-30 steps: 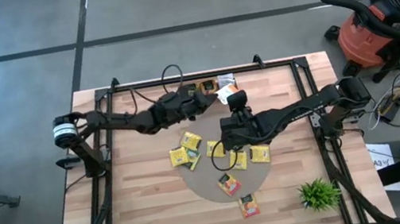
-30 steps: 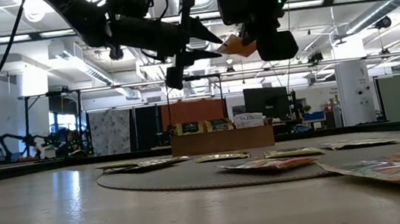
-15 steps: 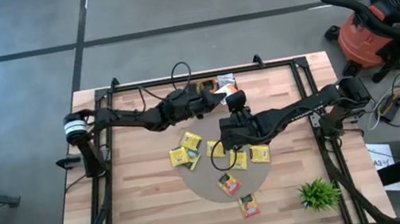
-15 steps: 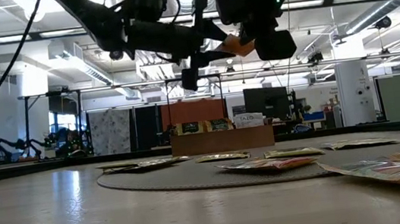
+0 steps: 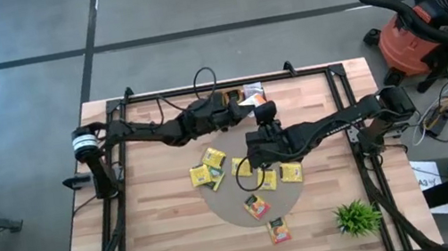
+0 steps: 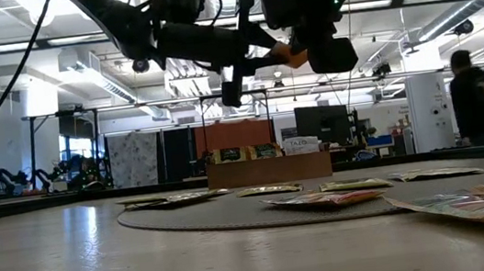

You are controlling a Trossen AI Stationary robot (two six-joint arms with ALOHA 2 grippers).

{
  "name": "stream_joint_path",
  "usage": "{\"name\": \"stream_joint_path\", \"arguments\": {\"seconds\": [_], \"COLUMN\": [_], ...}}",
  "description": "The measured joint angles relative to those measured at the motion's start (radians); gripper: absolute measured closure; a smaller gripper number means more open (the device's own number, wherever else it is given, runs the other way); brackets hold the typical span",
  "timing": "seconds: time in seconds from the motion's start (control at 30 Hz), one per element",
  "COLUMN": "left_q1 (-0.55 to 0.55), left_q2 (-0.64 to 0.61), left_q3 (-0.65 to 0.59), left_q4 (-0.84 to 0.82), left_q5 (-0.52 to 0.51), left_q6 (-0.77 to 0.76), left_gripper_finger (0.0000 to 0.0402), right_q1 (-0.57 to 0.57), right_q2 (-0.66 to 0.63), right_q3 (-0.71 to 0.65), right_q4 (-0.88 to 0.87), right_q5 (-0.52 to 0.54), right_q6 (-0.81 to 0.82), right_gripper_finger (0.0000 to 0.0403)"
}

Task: Pick & Place Tea
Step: Put the white tea bag into the right compartment of the wooden organizer

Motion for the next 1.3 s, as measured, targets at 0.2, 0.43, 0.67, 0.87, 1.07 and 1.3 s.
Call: {"name": "stream_joint_path", "arguments": {"seconds": [0.2, 0.43, 0.67, 0.87, 1.07, 1.3], "left_q1": [0.000, 0.002, 0.010, 0.046, 0.089, 0.100], "left_q2": [0.000, -0.001, -0.002, -0.012, -0.042, -0.166], "left_q3": [0.000, 0.000, 0.000, 0.000, 0.000, 0.026], "left_q4": [0.001, 0.002, 0.001, -0.028, -0.160, -0.790], "left_q5": [0.001, -0.003, -0.006, -0.040, -0.050, -0.014], "left_q6": [0.009, 0.040, 0.097, 0.183, 0.343, 0.913], "left_gripper_finger": [0.0376, 0.0398, 0.0400, 0.0400, 0.0401, 0.0401], "right_q1": [0.001, 0.001, 0.002, 0.003, 0.003, -0.053], "right_q2": [0.000, 0.000, 0.000, -0.003, -0.016, -0.143], "right_q3": [0.000, -0.001, -0.001, -0.001, -0.001, -0.002], "right_q4": [0.000, 0.000, 0.001, -0.002, -0.008, 0.014], "right_q5": [0.000, 0.000, 0.000, 0.002, 0.003, -0.494], "right_q6": [0.077, 0.099, 0.207, 0.304, 0.410, 0.671], "right_gripper_finger": [0.0394, 0.0394, 0.0394, 0.0394, 0.0394, 0.0394]}}
